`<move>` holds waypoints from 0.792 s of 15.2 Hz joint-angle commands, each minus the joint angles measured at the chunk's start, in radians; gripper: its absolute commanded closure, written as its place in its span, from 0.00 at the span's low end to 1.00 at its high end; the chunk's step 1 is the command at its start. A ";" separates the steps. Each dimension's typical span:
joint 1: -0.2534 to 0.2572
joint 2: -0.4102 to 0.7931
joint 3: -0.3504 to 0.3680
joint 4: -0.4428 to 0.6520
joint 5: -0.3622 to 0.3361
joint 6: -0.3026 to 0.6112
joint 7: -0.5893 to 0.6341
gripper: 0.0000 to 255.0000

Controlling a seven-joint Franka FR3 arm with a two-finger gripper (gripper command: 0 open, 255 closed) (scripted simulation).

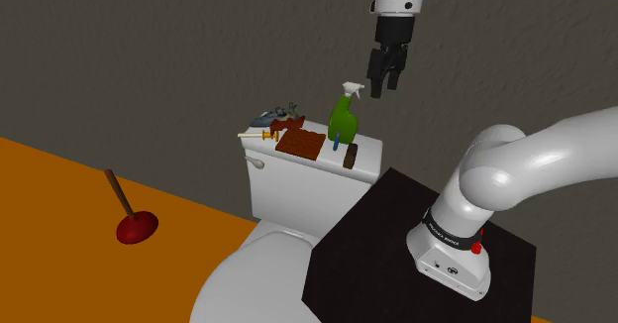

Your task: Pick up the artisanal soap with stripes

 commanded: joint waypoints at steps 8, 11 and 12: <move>-0.115 0.060 0.072 -0.183 0.035 0.289 0.295 0.00; -0.165 0.109 0.102 -0.246 0.045 0.419 0.420 0.00; -0.181 0.128 0.111 -0.264 0.047 0.463 0.462 0.00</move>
